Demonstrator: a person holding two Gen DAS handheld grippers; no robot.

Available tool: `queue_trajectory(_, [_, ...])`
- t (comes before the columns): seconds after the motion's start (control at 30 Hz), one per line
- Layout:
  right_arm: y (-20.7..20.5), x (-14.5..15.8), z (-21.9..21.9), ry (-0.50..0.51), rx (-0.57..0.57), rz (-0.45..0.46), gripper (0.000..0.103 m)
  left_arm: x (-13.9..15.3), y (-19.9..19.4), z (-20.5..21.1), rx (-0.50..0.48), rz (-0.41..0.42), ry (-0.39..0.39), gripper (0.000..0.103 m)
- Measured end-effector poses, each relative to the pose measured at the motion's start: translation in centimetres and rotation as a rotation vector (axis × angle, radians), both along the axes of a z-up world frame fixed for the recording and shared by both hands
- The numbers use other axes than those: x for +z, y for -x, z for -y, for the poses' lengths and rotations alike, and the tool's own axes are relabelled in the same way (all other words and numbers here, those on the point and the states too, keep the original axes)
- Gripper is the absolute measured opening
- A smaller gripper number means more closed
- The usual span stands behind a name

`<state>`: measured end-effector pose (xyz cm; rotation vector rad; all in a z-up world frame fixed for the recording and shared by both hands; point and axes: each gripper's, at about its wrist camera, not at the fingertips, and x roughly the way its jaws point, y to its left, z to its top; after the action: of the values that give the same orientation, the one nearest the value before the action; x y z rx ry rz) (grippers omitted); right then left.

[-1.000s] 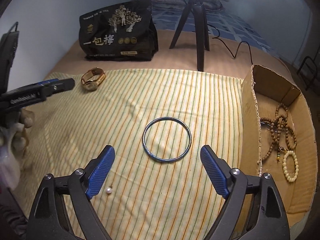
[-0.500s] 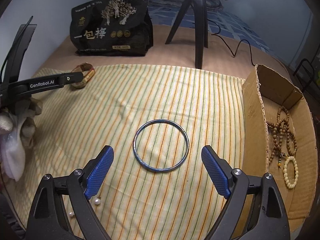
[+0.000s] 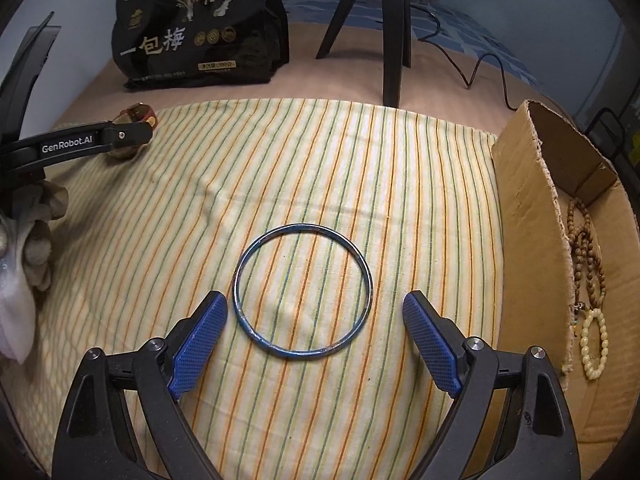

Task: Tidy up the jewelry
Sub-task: 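Lower left gripper onto brown leather watch while right approaches blue bangle, then close left gripper on the leather watch while right closes on the blue bangle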

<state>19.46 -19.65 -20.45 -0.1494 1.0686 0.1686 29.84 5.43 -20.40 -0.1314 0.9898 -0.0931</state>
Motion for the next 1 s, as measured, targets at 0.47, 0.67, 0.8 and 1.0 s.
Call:
queue_trajectory(0.47, [-0.4, -0.4, -0.2, 0.015, 0.020, -0.016, 0.090, -0.3, 0.6, 0.3, -0.017, 0.025, -0.021, 0.061])
queue_trajectory(0.67, [-0.1, -0.3, -0.3, 0.006, 0.035, -0.013, 0.079, 0.3, 1.6, 0.7, -0.038, 0.039, -0.041, 0.059])
queue_trajectory(0.8, [0.2, 0.0, -1.0, 0.021, 0.065, -0.004, 0.070, 0.8, 1.9, 1.3, -0.052, 0.047, -0.057, 0.059])
queue_trajectory(1.0, [0.7, 0.2, -0.9, 0.008, 0.077, 0.001, 0.070, 1.5, 2.6, 1.8, -0.066, 0.057, -0.066, 0.058])
